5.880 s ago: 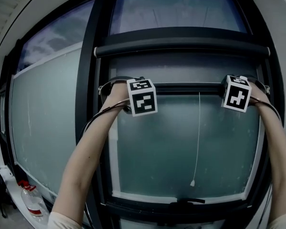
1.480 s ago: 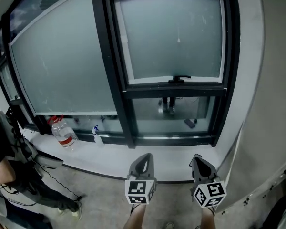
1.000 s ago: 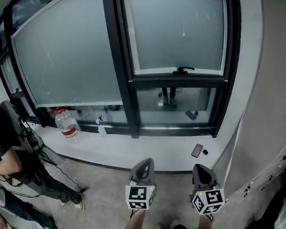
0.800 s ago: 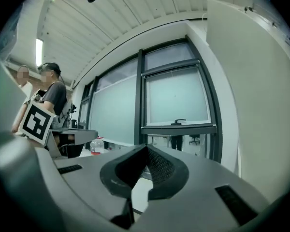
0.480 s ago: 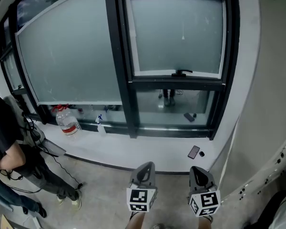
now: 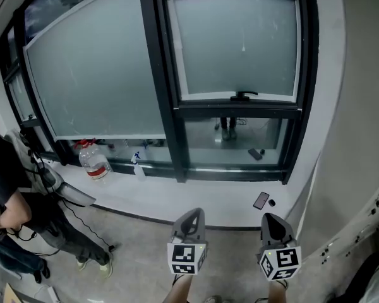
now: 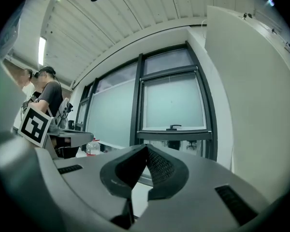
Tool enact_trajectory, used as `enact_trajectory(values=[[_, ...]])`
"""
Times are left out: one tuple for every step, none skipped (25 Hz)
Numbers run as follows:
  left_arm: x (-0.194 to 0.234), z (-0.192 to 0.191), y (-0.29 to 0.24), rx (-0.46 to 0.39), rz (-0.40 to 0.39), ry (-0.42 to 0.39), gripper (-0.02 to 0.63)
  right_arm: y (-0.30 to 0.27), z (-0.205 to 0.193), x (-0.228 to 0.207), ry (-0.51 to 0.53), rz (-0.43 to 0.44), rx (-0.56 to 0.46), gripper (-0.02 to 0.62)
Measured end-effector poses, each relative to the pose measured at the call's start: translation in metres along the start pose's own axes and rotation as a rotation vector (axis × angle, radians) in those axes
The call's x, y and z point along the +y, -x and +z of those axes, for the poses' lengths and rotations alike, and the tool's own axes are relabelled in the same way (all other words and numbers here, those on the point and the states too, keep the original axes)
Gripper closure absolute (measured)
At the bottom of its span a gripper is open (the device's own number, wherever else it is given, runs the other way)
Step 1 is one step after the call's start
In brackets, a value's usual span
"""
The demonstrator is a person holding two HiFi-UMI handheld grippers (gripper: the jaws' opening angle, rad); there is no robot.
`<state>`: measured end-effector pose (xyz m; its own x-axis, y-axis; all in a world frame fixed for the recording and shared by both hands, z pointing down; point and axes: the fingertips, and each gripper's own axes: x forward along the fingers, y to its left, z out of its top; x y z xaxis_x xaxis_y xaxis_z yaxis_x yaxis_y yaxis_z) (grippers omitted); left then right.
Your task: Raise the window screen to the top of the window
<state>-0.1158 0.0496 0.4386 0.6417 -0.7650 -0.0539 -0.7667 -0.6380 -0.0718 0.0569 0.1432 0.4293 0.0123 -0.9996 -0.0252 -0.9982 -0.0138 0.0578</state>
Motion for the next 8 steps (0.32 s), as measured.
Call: enact_trajectory(values=[[0.0005,0.0004,-0.0006,0.0,-0.001,-0.007,0.601,-0.0006,0.0004,-0.0019,-0.005,-0.005,-0.004,0.589],[0.001,0.0006,-0.001,0.001,-0.001,-0.013,0.601,-0.0013,0.0003,-0.0033,-0.006,-0.01,-0.006,0.589],[0.0013,0.0007,-0.0012,0.002,-0.002,-0.018,0.601,-0.0017,-0.0001,-0.0042,-0.007,-0.013,-0.007,0.589],[0.0014,0.0007,-0.0014,0.002,-0.003,-0.021,0.601,-0.0021,-0.0007,-0.0048,-0.008,-0.015,-0.008,0.589],[0.0016,0.0007,-0.0018,0.001,-0.003,-0.023,0.601,-0.0026,-0.0013,-0.0051,-0.009,-0.015,-0.009,0.589],[0.0018,0.0007,-0.0023,0.001,-0.003,-0.024,0.601,-0.0034,-0.0016,-0.0053,-0.009,-0.015,-0.01,0.589],[0.0021,0.0009,-0.0031,0.0,-0.003,-0.025,0.601,-0.0044,-0.0018,-0.0053,-0.009,-0.015,-0.01,0.589],[0.0024,0.001,-0.0038,0.0,-0.003,-0.026,0.601,-0.0055,-0.002,-0.0054,-0.01,-0.014,-0.011,0.589]])
